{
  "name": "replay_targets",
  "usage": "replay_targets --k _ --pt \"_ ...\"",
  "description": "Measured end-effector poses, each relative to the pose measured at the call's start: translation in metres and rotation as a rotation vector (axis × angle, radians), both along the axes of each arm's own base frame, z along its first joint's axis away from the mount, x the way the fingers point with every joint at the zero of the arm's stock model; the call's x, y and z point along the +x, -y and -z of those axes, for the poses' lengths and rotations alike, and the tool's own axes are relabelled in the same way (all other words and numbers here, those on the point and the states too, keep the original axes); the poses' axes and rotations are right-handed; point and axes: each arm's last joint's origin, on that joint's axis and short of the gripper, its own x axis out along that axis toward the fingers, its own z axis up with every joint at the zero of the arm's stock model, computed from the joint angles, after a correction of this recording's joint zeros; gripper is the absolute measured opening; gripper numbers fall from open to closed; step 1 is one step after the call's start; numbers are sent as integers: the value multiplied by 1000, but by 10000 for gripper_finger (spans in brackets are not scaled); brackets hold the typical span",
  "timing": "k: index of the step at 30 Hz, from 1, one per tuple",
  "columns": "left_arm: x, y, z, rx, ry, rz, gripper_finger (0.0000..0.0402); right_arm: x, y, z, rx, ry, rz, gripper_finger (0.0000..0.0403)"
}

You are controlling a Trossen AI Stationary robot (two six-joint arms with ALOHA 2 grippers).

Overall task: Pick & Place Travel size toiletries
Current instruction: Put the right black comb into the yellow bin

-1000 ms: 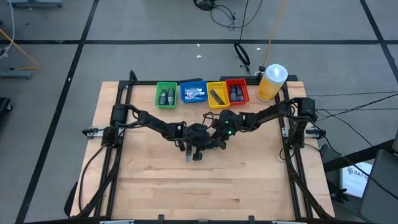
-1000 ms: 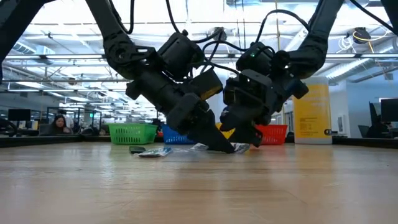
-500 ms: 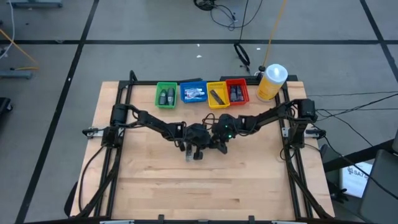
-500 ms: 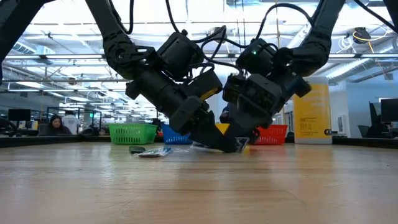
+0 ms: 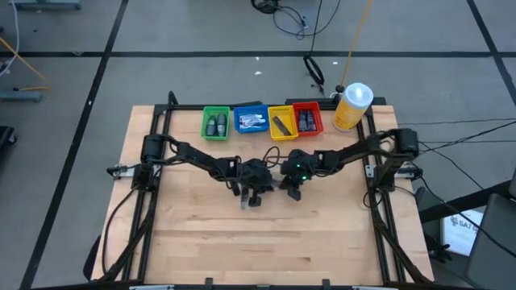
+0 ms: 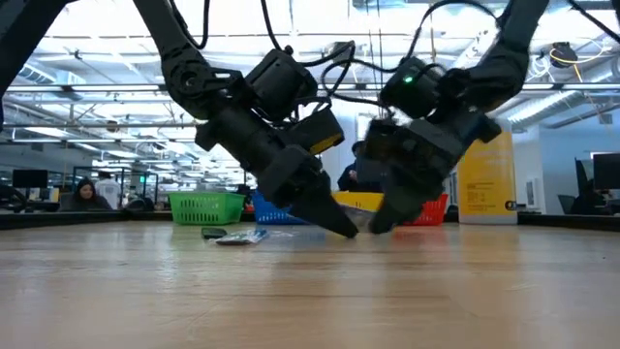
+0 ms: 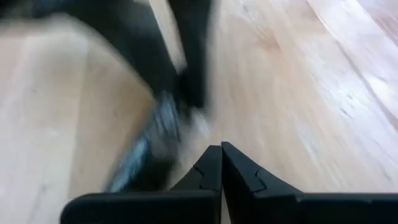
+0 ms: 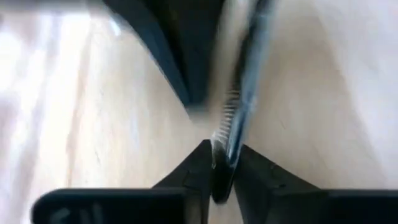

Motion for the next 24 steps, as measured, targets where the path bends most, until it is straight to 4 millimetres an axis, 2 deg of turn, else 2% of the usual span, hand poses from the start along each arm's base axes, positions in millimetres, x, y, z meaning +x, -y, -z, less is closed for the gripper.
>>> replay_targets --k 6,10,12,16,18,20,24 --pt "-12 4 -24 3 -59 21 27 -24 1 -12 -103 -19 85 8" --pt "-24 8 -49 67 -94 -6 38 -36 1 -23 -143 1 148 14" --pt "-35 8 -55 129 -122 -39 39 -38 1 -32 -165 47 175 16" --pt "-60 3 -42 191 -108 -149 32 -40 3 -56 -235 151 281 8" --pt "-70 -2 -35 183 -41 -234 25 -44 9 -68 -294 194 377 6" --pt "-83 -6 -27 168 -4 -330 17 -42 18 -81 -352 232 478 7" --pt "-101 -10 -17 169 55 -474 3 -40 45 -101 -382 185 602 11"
